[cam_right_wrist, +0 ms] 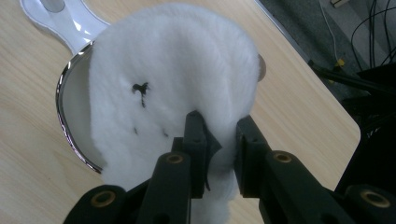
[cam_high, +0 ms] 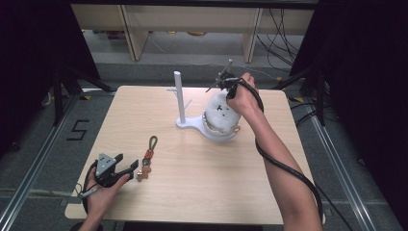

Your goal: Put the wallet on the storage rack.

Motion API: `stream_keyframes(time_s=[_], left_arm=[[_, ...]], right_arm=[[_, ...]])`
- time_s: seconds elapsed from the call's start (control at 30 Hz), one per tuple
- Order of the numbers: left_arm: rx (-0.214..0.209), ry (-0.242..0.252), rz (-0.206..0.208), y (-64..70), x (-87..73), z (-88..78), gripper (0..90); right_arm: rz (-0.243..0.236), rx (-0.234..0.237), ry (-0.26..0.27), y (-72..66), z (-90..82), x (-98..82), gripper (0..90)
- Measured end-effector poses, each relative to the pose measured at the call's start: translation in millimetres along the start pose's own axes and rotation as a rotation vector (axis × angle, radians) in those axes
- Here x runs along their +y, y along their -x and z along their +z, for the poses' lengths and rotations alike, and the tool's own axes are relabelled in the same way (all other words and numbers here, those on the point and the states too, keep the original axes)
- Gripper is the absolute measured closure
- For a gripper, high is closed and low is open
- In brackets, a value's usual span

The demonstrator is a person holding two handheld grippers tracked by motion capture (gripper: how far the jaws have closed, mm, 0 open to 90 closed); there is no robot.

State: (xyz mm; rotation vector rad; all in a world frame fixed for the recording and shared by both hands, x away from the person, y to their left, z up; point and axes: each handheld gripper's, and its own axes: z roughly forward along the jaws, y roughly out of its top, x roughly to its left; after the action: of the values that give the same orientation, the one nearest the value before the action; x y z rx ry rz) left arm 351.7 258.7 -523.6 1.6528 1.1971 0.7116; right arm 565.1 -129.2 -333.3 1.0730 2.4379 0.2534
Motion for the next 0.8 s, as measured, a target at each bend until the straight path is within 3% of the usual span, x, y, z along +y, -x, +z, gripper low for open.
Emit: stream_keyframes(time_s=[0.2, 0.23, 0.37, 0.8], left_arm=[[0.002, -0.007, 0.001, 0.2, 0.3, -0.3, 31.0], [0.002, -0.008, 0.001, 0.2, 0.3, -0.3, 31.0], [0.001, -0.007, 0.000, 0.0, 0.2, -0.4, 31.0], [0.002, -0.009, 0.001, 0.2, 0.3, -0.2, 31.0]], right_arm=[[-0.031, -0.008, -0.002, -4.7, 8.0, -1.0, 77.4], [-0.014, -0.015, -0.006, -6.7, 8.1, -0.7, 77.4], [-0.025, -0.026, -0.019, -8.7, 9.9, 0.6, 75.6], [-0.005, -0.015, -0.025, -5.5, 16.0, -1.5, 57.3]])
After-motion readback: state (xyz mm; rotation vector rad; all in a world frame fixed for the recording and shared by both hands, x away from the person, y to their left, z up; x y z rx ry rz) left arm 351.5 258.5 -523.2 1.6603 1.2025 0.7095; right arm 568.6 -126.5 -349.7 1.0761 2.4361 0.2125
